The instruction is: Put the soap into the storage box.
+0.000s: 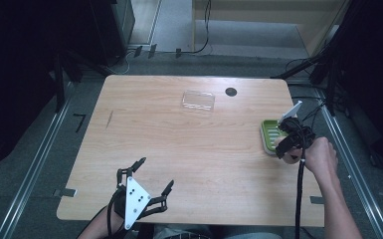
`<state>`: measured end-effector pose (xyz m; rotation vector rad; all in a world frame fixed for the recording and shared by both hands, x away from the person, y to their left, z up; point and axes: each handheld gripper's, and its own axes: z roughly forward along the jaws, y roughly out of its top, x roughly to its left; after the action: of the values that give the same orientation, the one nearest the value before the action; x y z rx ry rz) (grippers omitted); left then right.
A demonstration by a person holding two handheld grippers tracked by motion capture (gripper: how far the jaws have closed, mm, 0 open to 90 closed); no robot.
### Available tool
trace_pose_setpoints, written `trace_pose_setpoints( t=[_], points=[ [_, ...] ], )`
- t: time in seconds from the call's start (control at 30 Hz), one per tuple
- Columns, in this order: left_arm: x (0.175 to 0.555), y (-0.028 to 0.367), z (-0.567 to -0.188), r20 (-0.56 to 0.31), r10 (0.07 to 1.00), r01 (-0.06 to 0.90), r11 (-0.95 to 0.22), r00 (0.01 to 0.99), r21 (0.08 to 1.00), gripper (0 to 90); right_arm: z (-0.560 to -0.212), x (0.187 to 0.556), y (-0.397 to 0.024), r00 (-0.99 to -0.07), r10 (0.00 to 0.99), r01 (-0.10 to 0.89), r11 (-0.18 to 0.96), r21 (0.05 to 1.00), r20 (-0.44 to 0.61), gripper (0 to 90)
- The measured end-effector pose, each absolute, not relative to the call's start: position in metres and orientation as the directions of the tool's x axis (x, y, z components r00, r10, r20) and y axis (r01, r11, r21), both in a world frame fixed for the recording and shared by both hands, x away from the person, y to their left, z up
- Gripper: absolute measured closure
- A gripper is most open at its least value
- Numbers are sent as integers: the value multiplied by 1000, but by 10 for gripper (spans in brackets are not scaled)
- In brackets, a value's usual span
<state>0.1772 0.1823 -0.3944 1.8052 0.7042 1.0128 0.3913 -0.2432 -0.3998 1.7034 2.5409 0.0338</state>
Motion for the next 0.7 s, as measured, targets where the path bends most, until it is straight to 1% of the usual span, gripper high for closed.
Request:
trace_pose_setpoints(
  t=[0.7],
  points=[
    [178,183,-394,340,798,44,-415,498,909,100,-400,410,-241,-385,922,919,387,74,-47,334]
  ],
)
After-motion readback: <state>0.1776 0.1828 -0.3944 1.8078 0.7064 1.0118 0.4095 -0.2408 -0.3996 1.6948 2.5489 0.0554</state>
